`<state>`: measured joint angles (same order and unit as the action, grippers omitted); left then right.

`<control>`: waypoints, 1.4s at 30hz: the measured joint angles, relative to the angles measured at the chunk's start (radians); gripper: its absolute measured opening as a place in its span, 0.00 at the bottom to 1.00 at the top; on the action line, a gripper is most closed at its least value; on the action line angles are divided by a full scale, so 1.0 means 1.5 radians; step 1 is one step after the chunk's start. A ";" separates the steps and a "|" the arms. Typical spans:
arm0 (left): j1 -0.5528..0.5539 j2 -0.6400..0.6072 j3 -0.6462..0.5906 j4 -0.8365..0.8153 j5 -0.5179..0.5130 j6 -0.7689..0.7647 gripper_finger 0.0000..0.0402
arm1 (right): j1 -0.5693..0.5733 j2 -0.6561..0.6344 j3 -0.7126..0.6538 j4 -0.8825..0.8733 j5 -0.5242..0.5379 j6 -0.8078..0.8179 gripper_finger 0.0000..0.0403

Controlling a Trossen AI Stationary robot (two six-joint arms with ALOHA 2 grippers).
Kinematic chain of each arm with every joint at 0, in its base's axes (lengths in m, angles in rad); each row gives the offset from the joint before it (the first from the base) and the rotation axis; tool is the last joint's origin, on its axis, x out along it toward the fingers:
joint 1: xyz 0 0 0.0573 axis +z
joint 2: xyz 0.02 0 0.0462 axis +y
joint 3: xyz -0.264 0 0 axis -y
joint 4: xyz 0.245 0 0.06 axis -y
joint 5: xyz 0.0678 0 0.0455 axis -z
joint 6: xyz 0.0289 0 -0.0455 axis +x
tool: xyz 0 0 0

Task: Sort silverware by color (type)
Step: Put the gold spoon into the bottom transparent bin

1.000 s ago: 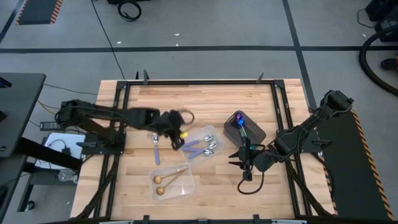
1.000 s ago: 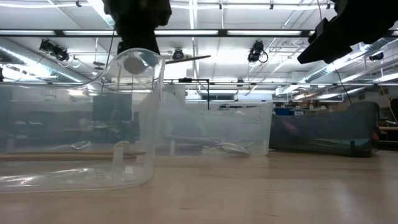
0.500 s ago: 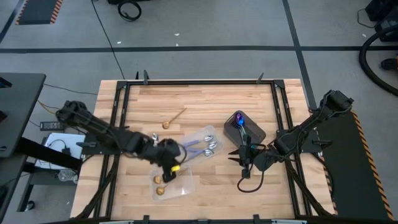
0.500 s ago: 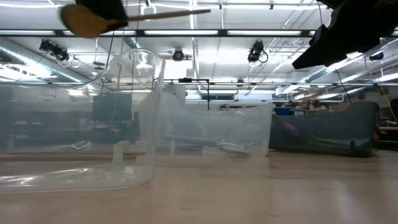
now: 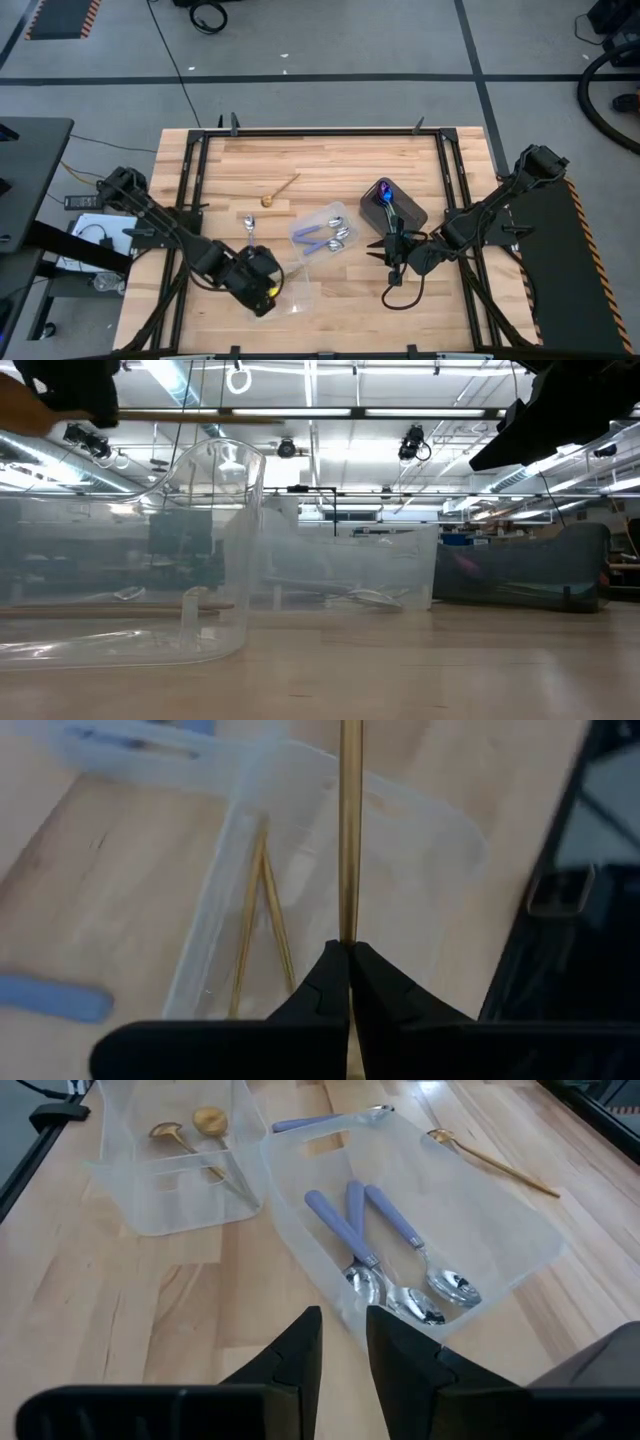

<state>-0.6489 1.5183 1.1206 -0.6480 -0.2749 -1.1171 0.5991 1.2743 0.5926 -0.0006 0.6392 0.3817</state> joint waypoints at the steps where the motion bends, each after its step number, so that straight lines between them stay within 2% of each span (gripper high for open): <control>1: -0.002 0.002 0.000 0.000 -0.004 -0.027 0.02 | 0.000 0.000 0.000 0.000 0.000 0.000 0.23; 9: -0.038 0.034 0.001 0.019 -0.012 -0.216 0.02 | 0.000 0.000 0.000 0.003 0.000 -0.008 0.23; 16: -0.068 0.036 0.000 0.011 -0.030 -0.306 0.02 | 0.000 0.000 0.000 0.005 0.000 -0.013 0.23; 20: -0.060 0.056 0.001 0.010 -0.023 -0.312 0.02 | 0.000 0.000 0.000 0.005 -0.001 -0.016 0.23; 27: -0.043 0.096 0.000 0.004 0.039 -0.309 0.02 | 0.000 0.000 0.000 0.003 0.000 -0.018 0.23; 42: -0.032 0.156 0.000 -0.001 0.075 -0.312 0.02 | 0.000 0.000 0.000 0.004 0.000 -0.025 0.23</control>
<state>-0.6968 1.7530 1.1210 -0.6492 -0.1623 -1.5857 0.5991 1.2745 0.5926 0.0055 0.6392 0.3439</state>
